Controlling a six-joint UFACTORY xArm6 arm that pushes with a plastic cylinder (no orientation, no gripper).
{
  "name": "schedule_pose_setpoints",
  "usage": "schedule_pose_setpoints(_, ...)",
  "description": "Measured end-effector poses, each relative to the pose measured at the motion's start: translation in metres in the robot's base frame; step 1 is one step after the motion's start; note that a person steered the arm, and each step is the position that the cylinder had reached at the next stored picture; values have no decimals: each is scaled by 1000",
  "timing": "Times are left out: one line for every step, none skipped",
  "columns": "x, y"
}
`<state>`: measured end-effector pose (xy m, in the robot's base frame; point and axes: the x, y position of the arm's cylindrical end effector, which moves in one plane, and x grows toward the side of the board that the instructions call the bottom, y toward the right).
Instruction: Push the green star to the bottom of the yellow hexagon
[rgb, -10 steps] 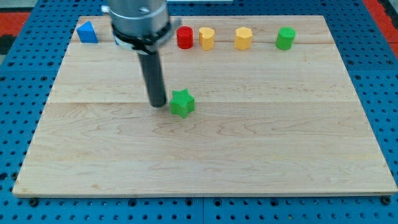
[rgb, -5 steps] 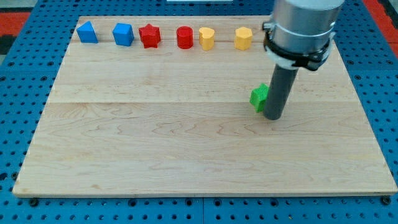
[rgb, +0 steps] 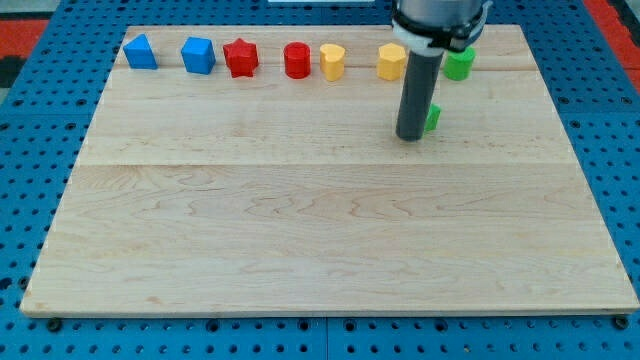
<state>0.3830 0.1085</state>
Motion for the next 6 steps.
schedule_pose_setpoints(-44, 15)
schedule_pose_setpoints(-41, 37)
schedule_pose_setpoints(-35, 94)
schedule_pose_setpoints(-70, 108)
schedule_pose_setpoints(-79, 45)
schedule_pose_setpoints(-46, 44)
